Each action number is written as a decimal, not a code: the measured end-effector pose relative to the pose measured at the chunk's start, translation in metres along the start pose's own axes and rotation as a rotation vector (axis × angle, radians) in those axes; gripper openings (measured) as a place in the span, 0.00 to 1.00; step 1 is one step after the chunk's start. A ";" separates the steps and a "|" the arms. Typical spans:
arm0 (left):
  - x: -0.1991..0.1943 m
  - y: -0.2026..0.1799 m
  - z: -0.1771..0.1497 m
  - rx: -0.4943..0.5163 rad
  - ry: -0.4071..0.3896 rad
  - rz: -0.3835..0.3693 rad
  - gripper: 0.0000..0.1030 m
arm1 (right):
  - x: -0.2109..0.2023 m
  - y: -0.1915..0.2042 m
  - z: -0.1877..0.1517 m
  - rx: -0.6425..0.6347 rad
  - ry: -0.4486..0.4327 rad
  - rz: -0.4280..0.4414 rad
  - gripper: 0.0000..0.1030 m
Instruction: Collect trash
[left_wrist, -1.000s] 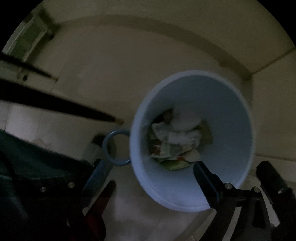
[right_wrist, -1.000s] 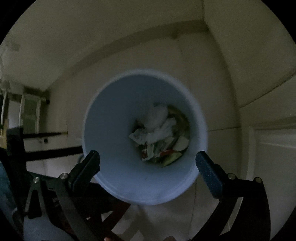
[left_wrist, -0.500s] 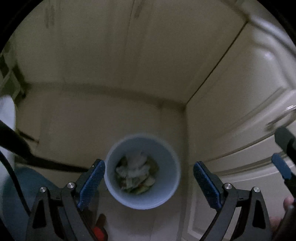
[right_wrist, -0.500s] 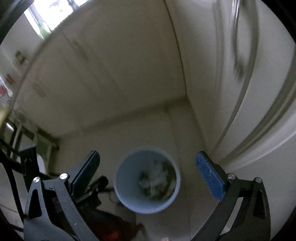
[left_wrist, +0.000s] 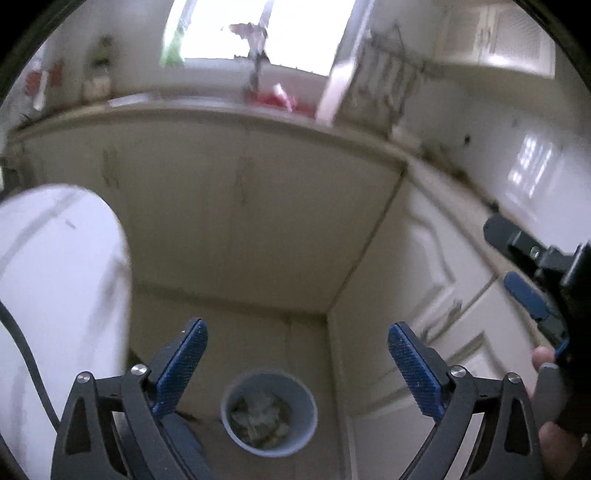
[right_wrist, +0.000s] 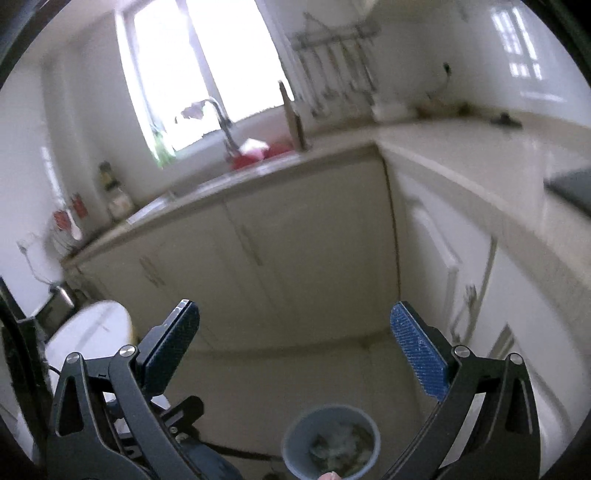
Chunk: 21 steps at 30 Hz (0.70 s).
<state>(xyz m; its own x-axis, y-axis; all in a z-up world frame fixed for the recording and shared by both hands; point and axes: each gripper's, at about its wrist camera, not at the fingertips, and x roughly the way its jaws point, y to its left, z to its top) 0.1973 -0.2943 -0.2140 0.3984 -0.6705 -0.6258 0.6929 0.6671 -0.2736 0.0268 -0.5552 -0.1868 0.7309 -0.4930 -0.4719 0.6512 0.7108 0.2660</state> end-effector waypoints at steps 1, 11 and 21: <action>-0.016 0.002 0.001 -0.008 -0.028 0.014 0.97 | -0.008 0.005 0.006 -0.004 -0.014 0.019 1.00; -0.174 0.026 -0.021 -0.055 -0.260 0.292 0.99 | -0.049 0.116 0.019 -0.103 -0.046 0.220 1.00; -0.311 0.033 -0.084 -0.071 -0.396 0.581 0.99 | -0.081 0.243 -0.015 -0.220 -0.015 0.407 1.00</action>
<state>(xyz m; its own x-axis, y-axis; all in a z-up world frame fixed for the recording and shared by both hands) 0.0454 -0.0364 -0.0898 0.8897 -0.2586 -0.3762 0.2667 0.9633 -0.0313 0.1227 -0.3357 -0.0964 0.9221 -0.1576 -0.3533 0.2526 0.9370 0.2413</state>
